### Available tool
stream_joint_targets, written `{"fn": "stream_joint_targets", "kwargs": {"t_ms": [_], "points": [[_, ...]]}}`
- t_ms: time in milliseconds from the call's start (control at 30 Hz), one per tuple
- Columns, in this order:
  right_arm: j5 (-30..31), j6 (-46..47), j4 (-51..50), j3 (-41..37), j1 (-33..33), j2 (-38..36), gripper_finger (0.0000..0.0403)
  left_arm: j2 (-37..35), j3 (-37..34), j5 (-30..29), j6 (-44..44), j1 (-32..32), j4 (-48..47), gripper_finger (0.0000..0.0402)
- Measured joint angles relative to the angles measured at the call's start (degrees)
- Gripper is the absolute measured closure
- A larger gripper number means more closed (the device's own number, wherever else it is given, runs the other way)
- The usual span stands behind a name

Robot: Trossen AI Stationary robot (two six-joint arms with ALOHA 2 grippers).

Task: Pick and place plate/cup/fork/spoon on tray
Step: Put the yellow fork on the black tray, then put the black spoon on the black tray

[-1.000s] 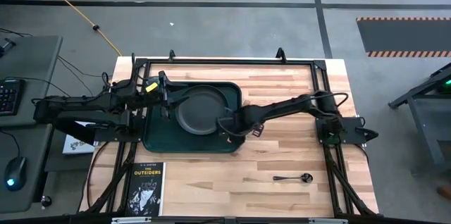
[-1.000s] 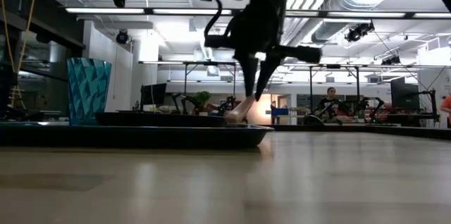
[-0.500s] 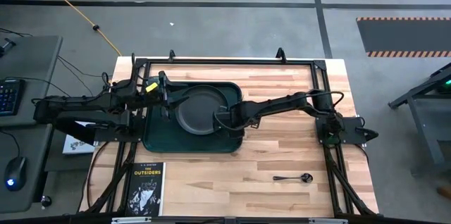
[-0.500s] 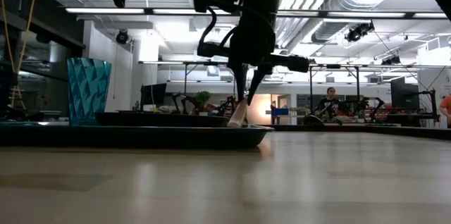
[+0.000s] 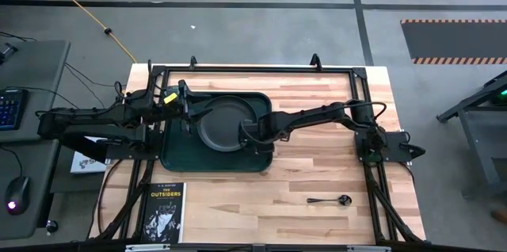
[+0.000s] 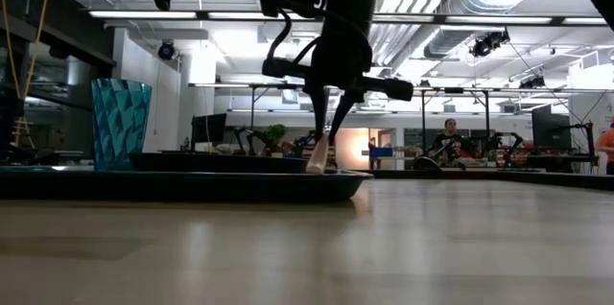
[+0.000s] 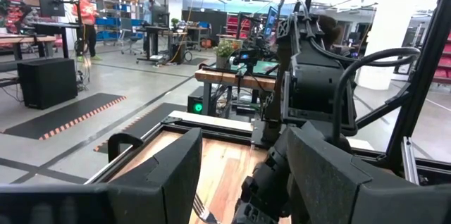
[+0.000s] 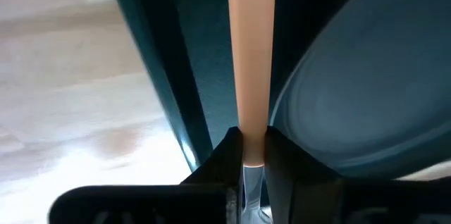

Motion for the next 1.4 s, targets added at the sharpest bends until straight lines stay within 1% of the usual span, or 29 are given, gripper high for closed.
{"fn": "stream_joint_targets", "kwargs": {"t_ms": [100,400,567,667,767,1033,1400], "points": [[-2.09,-0.18,0.56,0.00,-0.16,0.00,0.0386,-0.01,0.00,0.00,0.00,-0.01,0.00,0.0200],[-0.31,-2.26,-0.43,0.04,-0.27,3.66,0.0386,0.00,0.00,0.02,0.02,0.00,-0.02,0.0200],[-0.96,-2.50,-0.69,0.04,-0.76,3.93,0.0386,-0.01,0.00,0.02,0.04,0.00,-0.02,0.0200],[-0.67,-1.16,-0.68,0.04,-0.91,3.93,0.0385,0.01,0.00,0.02,0.05,0.00,-0.02,0.0200],[-1.11,-0.55,-0.34,0.04,-0.92,3.93,0.0371,0.00,0.00,0.02,0.04,0.00,-0.02,0.0200],[-1.31,0.21,0.44,0.02,-0.92,3.93,0.0312,0.00,0.00,0.02,0.04,0.00,-0.02,0.0200],[-1.17,2.94,1.72,0.02,-0.92,3.93,0.0278,0.00,0.00,0.01,0.02,0.00,-0.02,0.0200]]}}
